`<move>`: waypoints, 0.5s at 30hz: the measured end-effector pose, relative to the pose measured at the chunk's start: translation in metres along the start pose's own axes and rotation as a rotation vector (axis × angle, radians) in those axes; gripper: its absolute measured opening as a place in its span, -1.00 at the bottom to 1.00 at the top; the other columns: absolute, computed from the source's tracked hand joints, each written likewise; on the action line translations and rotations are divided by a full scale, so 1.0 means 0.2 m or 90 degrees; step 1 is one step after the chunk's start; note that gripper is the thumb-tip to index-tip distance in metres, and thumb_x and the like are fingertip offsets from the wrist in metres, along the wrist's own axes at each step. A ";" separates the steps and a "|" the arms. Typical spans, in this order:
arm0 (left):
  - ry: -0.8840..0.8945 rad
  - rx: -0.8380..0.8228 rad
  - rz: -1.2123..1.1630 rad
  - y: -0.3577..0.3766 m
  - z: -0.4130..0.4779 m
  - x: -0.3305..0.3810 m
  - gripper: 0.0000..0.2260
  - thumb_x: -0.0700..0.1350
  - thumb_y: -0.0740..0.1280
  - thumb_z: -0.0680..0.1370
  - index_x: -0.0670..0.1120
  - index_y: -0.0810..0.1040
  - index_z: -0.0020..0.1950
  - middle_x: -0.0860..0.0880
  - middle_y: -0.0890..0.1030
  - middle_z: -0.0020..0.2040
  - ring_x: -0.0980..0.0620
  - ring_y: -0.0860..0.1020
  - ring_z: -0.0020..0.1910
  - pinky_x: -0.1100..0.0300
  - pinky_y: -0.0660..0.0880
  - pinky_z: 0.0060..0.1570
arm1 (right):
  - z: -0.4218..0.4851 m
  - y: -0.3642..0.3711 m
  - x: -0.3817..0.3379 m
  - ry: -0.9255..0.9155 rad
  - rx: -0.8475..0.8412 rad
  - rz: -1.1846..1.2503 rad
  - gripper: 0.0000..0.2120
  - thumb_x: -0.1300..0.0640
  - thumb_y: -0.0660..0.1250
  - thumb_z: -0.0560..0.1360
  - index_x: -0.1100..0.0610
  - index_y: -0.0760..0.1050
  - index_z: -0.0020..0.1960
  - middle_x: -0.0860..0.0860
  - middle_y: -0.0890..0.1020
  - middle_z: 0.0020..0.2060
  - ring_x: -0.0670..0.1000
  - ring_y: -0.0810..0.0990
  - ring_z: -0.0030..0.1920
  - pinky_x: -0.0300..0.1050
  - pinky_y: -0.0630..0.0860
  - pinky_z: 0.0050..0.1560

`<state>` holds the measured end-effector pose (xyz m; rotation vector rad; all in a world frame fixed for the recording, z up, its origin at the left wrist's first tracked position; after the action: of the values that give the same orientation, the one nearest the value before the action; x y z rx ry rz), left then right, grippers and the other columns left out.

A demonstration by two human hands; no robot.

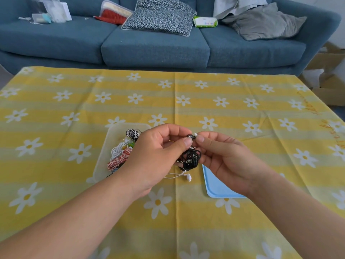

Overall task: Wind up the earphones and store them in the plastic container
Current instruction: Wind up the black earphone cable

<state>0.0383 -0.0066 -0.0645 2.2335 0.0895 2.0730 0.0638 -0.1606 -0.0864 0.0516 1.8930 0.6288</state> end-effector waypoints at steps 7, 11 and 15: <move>-0.003 -0.001 -0.011 0.00 0.00 -0.01 -0.88 -0.29 0.41 0.58 -0.12 0.67 0.06 0.00 0.72 -0.20 0.12 0.67 -0.22 0.30 0.56 -0.31 | -0.01 0.00 -0.01 -0.024 -0.024 -0.034 -0.93 0.26 0.38 0.49 0.26 0.62 -0.09 0.16 0.67 -0.20 0.06 0.64 -0.22 -0.12 0.61 -0.13; -0.005 0.002 -0.015 0.00 0.00 -0.01 -0.88 -0.29 0.40 0.58 -0.12 0.67 0.05 -0.02 0.72 -0.20 0.12 0.67 -0.23 0.30 0.55 -0.32 | -0.01 0.02 -0.01 -0.034 -0.041 -0.046 -0.91 0.24 0.36 0.51 0.22 0.62 -0.13 0.13 0.66 -0.24 0.06 0.62 -0.22 -0.08 0.58 -0.09; -0.008 -0.003 -0.010 0.01 0.00 -0.01 -0.89 -0.29 0.40 0.58 -0.12 0.67 0.05 -0.01 0.72 -0.20 0.12 0.66 -0.24 0.29 0.55 -0.32 | -0.01 0.03 0.00 -0.038 -0.054 -0.056 -0.89 0.23 0.34 0.55 0.21 0.61 -0.13 0.14 0.63 -0.22 0.08 0.60 -0.19 0.04 0.50 -0.01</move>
<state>0.0375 -0.0079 -0.0666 2.2364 0.1008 2.0491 0.0601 -0.1561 -0.0828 -0.0675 1.7994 0.6396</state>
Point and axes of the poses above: each hand's wrist, its own z-axis towards the middle knuckle, its own y-axis out of the palm, x = y × z, the point moved 6 cm from there along z, towards the middle knuckle
